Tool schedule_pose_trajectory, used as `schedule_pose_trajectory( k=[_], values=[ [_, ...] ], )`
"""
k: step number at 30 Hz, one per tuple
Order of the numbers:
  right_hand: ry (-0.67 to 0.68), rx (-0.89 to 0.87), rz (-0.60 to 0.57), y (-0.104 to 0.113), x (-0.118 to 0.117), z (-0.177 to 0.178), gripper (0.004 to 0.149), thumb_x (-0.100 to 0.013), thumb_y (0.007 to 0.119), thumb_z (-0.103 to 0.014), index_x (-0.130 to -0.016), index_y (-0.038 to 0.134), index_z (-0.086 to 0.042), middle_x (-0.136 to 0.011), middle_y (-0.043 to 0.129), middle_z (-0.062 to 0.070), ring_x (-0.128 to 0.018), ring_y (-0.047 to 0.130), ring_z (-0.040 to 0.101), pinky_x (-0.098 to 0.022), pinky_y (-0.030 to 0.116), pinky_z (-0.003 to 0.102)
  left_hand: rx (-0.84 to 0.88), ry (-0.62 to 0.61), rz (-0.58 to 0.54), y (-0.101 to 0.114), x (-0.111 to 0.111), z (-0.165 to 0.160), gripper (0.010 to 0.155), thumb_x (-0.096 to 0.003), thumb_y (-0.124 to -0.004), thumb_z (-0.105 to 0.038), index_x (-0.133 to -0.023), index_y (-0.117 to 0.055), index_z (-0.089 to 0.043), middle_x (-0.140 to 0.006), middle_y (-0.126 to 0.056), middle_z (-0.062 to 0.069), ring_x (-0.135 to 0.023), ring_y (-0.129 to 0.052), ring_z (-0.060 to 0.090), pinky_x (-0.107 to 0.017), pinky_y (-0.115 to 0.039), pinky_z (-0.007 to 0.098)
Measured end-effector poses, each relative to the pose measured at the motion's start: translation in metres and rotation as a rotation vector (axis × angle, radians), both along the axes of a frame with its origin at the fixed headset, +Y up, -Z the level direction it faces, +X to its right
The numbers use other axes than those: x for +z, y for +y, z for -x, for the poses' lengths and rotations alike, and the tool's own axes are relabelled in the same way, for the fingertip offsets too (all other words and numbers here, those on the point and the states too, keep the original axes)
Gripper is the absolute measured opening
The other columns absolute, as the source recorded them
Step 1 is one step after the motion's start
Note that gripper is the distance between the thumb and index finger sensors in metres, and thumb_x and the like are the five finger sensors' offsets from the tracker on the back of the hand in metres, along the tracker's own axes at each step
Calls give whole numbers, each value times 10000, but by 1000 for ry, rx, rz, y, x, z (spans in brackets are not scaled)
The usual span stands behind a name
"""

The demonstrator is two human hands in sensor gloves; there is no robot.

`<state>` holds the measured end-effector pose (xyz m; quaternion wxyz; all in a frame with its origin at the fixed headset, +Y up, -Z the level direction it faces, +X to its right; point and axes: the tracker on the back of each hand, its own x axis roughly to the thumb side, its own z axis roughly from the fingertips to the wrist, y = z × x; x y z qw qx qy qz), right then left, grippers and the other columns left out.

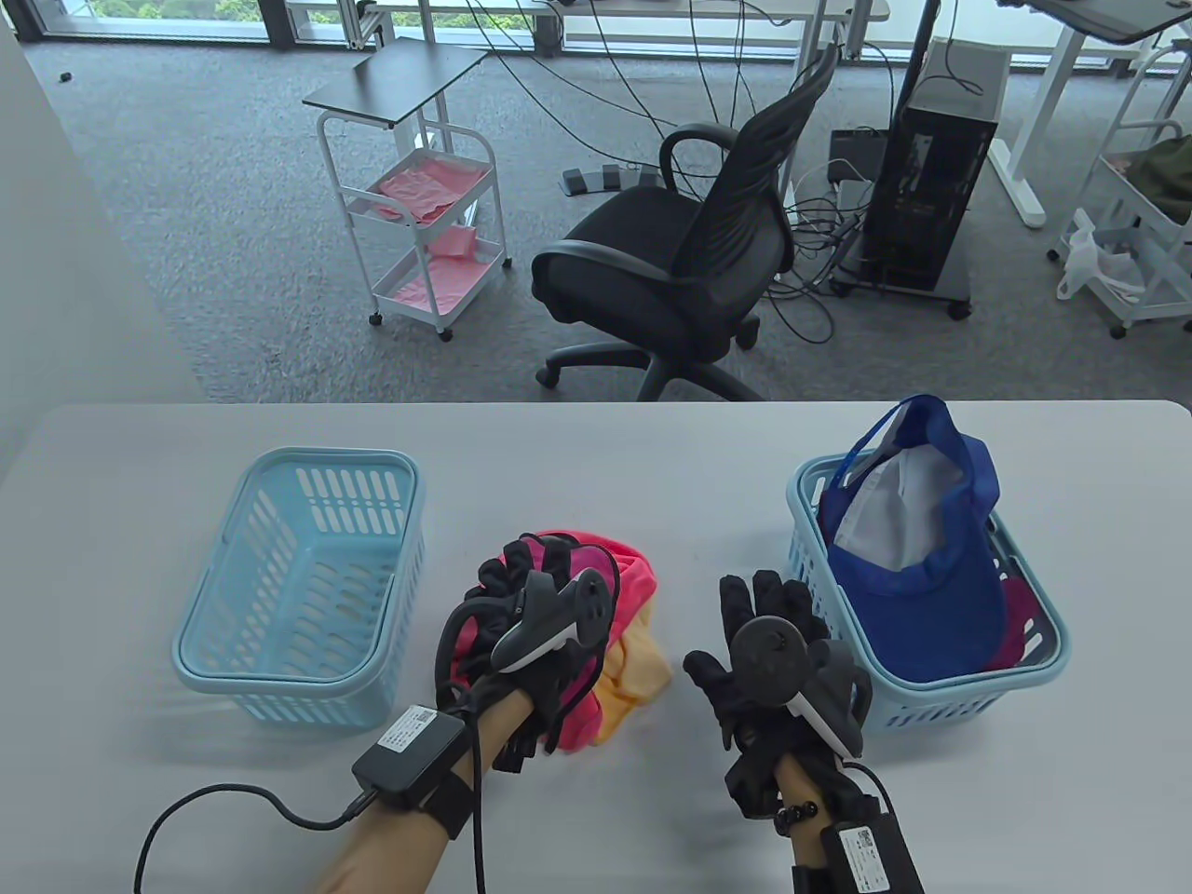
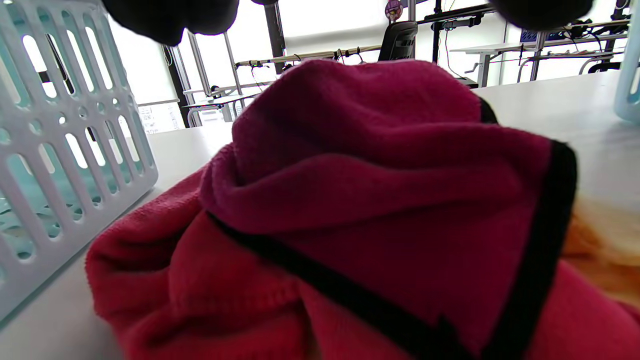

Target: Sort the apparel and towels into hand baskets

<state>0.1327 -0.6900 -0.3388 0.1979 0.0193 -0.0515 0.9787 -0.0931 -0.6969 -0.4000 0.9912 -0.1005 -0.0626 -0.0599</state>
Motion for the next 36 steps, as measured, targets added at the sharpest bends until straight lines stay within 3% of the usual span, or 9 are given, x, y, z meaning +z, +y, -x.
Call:
schedule_pose_trajectory(
  k=[15,24,31,36],
  values=[
    [-3,-6,44,-1,1,0,837,-391,771,-499,-1051,374,-170,-1093,244,217,-979,245,528,-708,347,684,-60,29,21,-24,-18,8,842,-455,-634,-636,-1120,-335,-214,-1180,-433,129,-1084,-652,406,-783,-627,549],
    [8,-15,70,-2,1,1,822,-393,770,-496,-1048,403,-163,-1092,255,219,-980,260,527,-705,356,687,-85,30,-130,-30,-16,11,659,-454,-707,-564,-1041,-538,-318,-1113,-624,-3,-1006,-836,271,-754,-730,479],
    [12,-23,81,-3,1,1,822,-395,770,-495,-1048,411,-148,-1092,259,220,-980,268,528,-704,362,688,-44,66,-218,-24,-15,17,489,-464,-730,-506,-936,-679,-389,-1026,-765,-89,-921,-955,190,-724,-792,433],
    [15,-41,93,-4,1,1,819,-396,769,-494,-1047,414,-147,-1091,260,222,-981,273,527,-703,365,688,-1,99,-250,-14,-14,22,445,-462,-738,-505,-895,-724,-404,-981,-821,-125,-879,-997,158,-711,-811,419]
  ],
)
